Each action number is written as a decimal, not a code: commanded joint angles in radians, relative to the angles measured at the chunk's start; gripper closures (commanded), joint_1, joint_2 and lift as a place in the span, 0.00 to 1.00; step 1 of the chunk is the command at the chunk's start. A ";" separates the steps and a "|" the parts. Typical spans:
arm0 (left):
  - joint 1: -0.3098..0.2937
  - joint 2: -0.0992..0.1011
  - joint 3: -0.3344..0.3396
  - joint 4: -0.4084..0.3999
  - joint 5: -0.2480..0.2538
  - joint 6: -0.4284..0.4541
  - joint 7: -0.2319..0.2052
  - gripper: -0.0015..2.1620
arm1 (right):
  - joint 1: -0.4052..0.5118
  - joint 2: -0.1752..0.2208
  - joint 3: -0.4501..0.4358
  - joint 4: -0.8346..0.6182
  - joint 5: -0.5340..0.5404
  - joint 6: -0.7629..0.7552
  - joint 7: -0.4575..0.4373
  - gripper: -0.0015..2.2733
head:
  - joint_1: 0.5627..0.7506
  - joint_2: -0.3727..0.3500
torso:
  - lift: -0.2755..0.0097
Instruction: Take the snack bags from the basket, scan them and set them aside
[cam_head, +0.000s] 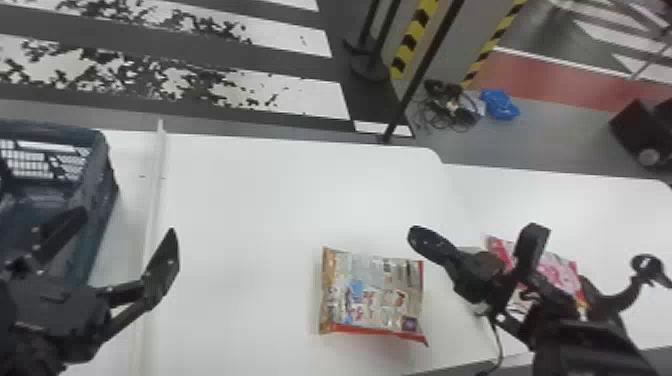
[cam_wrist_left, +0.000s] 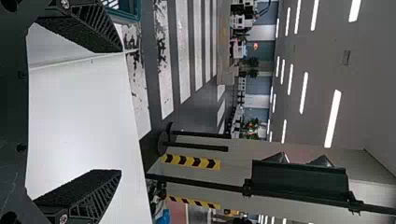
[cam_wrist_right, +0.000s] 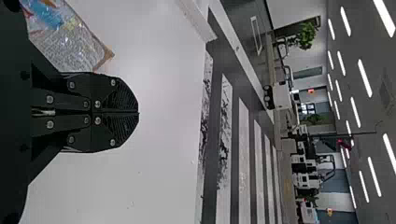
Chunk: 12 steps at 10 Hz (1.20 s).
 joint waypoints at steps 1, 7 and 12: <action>-0.001 -0.001 0.000 0.000 -0.006 0.004 0.000 0.03 | -0.077 -0.045 0.046 0.146 0.048 -0.110 -0.003 0.99 | 0.70 0.03 | 0.70; -0.023 0.001 -0.031 -0.005 -0.014 0.019 0.000 0.03 | -0.174 -0.114 0.135 0.392 0.106 -0.248 -0.003 0.99 | 0.70 0.03 | 0.70; -0.033 0.024 -0.037 -0.005 0.003 0.016 -0.002 0.03 | -0.068 -0.106 0.092 0.381 0.089 -0.205 0.002 0.99 | 0.70 0.03 | 0.70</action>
